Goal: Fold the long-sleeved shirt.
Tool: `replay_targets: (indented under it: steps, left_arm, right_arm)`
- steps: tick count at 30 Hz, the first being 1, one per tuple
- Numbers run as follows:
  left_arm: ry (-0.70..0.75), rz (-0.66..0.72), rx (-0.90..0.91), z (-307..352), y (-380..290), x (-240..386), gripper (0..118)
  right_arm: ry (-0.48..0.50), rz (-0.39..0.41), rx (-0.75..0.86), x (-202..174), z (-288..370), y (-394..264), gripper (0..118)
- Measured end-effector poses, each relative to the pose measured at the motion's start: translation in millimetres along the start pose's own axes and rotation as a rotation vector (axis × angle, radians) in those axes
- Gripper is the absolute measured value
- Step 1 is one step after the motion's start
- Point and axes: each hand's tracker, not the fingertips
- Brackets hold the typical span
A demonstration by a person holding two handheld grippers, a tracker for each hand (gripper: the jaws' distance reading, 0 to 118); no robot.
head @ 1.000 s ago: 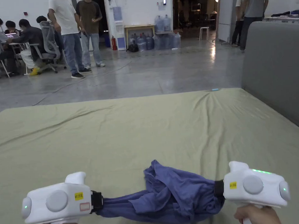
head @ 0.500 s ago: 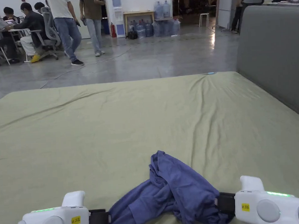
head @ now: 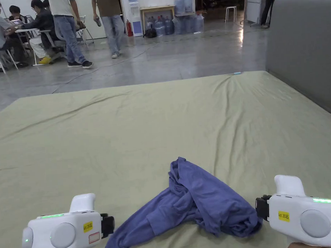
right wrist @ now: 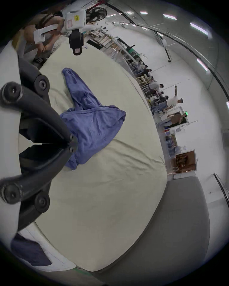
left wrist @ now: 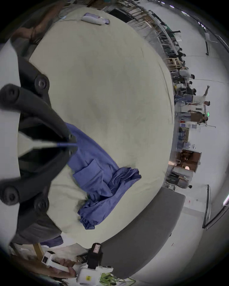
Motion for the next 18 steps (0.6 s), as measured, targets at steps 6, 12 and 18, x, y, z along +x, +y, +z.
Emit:
replay_targets:
  steps: [6, 12, 18]
  left_arm:
    - [0.115, -0.030, -0.169, -66, -8, -1, 102]
    - [0.100, 0.001, -0.259, -107, -16, -1, 52]
    - [0.069, -0.113, -0.208, -71, 4, 30, 0]
  right_arm:
    - [-0.025, 0.064, -0.020, -13, -5, 7, 0]
    - [-0.029, 0.081, -0.029, -9, -7, 10, 0]
    - [-0.010, 0.173, -0.051, -35, -44, 52, 0]
